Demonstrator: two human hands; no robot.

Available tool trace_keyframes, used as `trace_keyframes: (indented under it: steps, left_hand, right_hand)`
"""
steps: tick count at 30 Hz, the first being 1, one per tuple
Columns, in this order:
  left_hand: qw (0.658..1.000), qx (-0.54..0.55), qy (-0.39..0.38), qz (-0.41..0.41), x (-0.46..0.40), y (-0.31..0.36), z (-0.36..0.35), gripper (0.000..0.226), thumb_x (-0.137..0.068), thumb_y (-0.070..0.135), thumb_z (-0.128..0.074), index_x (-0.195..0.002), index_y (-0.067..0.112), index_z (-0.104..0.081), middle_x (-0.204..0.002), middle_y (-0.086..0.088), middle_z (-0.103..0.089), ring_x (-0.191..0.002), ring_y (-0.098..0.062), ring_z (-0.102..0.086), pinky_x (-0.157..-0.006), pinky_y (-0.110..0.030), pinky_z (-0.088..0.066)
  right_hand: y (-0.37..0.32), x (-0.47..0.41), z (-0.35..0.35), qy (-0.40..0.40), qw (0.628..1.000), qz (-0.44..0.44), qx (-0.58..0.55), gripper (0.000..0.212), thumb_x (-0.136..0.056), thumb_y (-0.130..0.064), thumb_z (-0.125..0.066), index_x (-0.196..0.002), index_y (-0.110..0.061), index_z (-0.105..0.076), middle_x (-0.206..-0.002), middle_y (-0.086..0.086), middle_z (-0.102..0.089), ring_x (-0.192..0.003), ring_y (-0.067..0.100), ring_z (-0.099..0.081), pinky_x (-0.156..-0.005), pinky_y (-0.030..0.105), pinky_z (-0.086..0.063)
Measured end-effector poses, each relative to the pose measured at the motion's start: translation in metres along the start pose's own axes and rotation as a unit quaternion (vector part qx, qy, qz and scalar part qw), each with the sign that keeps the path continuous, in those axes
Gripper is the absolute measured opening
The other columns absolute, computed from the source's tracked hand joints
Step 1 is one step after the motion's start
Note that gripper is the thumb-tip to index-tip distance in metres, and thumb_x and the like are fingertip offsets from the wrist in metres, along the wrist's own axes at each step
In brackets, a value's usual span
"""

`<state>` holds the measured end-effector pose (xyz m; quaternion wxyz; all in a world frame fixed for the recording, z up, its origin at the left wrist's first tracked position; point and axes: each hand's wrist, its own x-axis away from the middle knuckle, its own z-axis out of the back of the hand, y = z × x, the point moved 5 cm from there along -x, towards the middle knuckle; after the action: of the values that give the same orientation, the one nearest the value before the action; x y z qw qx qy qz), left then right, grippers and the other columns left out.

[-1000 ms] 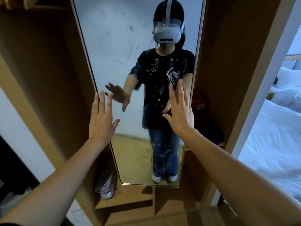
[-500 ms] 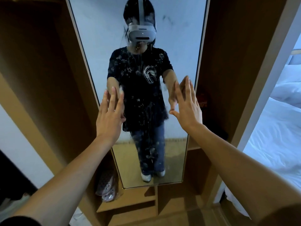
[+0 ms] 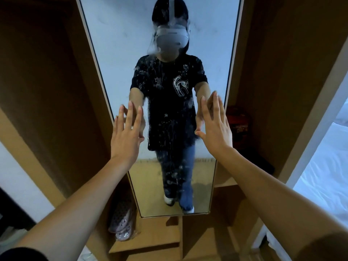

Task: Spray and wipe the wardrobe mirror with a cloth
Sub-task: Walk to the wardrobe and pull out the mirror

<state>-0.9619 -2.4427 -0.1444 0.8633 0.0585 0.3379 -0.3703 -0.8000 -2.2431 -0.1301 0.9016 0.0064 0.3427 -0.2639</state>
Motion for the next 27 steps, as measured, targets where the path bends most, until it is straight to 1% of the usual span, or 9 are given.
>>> trace_keyframes:
  steps: [3, 6, 8, 11, 15, 17, 21, 24, 27]
  left_hand:
    - [1.000, 0.006, 0.005, 0.001, -0.002, -0.001, -0.006, 0.111, -0.082, 0.028, -0.073, -0.152, 0.018, 0.013, -0.161, -0.012, 0.011, -0.147, -0.037, 0.008, -0.119, -0.050, -0.013]
    - [1.000, 0.009, 0.014, 0.000, 0.000, -0.002, -0.009, 0.110, -0.083, 0.020, -0.074, -0.152, 0.019, 0.012, -0.161, -0.013, 0.008, -0.147, -0.037, 0.007, -0.118, -0.051, -0.014]
    - [1.000, 0.010, 0.016, 0.006, 0.000, -0.002, -0.009, 0.110, -0.081, 0.015, -0.075, -0.153, 0.019, 0.009, -0.161, -0.013, 0.006, -0.147, -0.037, 0.007, -0.117, -0.051, -0.013]
    - [1.000, 0.006, 0.012, 0.010, -0.002, 0.000, -0.006, 0.107, -0.082, 0.013, -0.074, -0.154, 0.017, 0.005, -0.161, -0.014, 0.006, -0.147, -0.038, 0.006, -0.118, -0.052, -0.012]
    - [1.000, 0.013, -0.007, 0.011, 0.001, 0.002, -0.004, 0.106, -0.083, 0.022, -0.074, -0.154, 0.015, 0.004, -0.161, -0.015, 0.009, -0.147, -0.039, 0.008, -0.118, -0.052, -0.012]
    - [1.000, 0.020, -0.016, 0.015, 0.002, 0.004, -0.001, 0.105, -0.084, 0.025, -0.073, -0.154, 0.016, 0.004, -0.161, -0.015, 0.010, -0.147, -0.039, 0.009, -0.118, -0.052, -0.015]
    - [0.996, 0.085, -0.014, 0.024, 0.012, 0.015, 0.008, 0.096, -0.088, 0.017, -0.067, -0.155, 0.020, 0.001, -0.162, -0.008, 0.010, -0.148, -0.036, 0.007, -0.116, -0.052, -0.024]
    - [0.990, 0.134, -0.016, 0.029, 0.029, 0.031, 0.012, 0.088, -0.090, 0.017, -0.063, -0.155, 0.020, -0.004, -0.162, -0.006, 0.006, -0.148, -0.034, 0.004, -0.117, -0.044, -0.015]
    - [0.985, 0.168, -0.039, 0.019, 0.048, 0.051, 0.013, 0.081, -0.094, 0.022, -0.058, -0.155, 0.019, -0.006, -0.162, -0.005, 0.004, -0.149, -0.029, 0.003, -0.119, -0.040, -0.010]
  right_hand:
    - [0.002, -0.003, -0.006, -0.005, 1.000, 0.003, -0.006, 0.114, -0.083, -0.036, -0.074, -0.152, -0.031, 0.016, -0.160, 0.006, 0.025, -0.148, 0.021, 0.017, -0.119, 0.037, -0.015]
    - [0.003, -0.001, -0.007, -0.006, 1.000, 0.006, -0.015, 0.114, -0.082, -0.035, -0.074, -0.153, -0.031, 0.015, -0.159, 0.005, 0.026, -0.146, 0.019, 0.022, -0.119, 0.039, -0.017]
    - [0.002, -0.002, -0.007, -0.008, 1.000, 0.007, -0.004, 0.113, -0.083, -0.036, -0.073, -0.152, -0.030, 0.017, -0.159, 0.006, 0.027, -0.144, 0.018, 0.025, -0.118, 0.036, -0.009]
    - [0.001, -0.003, -0.004, -0.010, 1.000, 0.006, 0.010, 0.112, -0.084, -0.036, -0.072, -0.153, -0.028, 0.016, -0.159, 0.008, 0.027, -0.148, 0.024, 0.019, -0.115, 0.033, -0.002]
    - [-0.003, 0.001, -0.003, -0.010, 1.000, 0.008, 0.018, 0.111, -0.084, -0.034, -0.073, -0.154, -0.025, 0.013, -0.159, 0.012, 0.025, -0.148, 0.027, 0.017, -0.120, 0.038, -0.006]
    - [-0.004, 0.002, 0.000, -0.010, 1.000, 0.008, 0.016, 0.111, -0.084, -0.033, -0.074, -0.155, -0.025, 0.012, -0.159, 0.012, 0.023, -0.149, 0.027, 0.016, -0.120, 0.039, -0.008]
    - [-0.001, 0.010, 0.008, -0.017, 1.000, 0.011, -0.011, 0.106, -0.085, -0.034, -0.073, -0.154, -0.034, 0.007, -0.161, 0.006, 0.021, -0.149, 0.025, 0.012, -0.120, 0.039, -0.013]
    - [0.006, 0.026, 0.009, -0.020, 1.000, 0.008, -0.020, 0.101, -0.086, -0.034, -0.072, -0.155, -0.037, 0.002, -0.162, 0.000, 0.016, -0.150, 0.024, 0.008, -0.119, 0.040, -0.012]
    - [0.016, 0.049, 0.007, -0.036, 0.999, -0.008, -0.015, 0.097, -0.088, -0.037, -0.069, -0.155, -0.036, 0.000, -0.163, 0.000, 0.012, -0.150, 0.025, 0.006, -0.119, 0.039, -0.006]
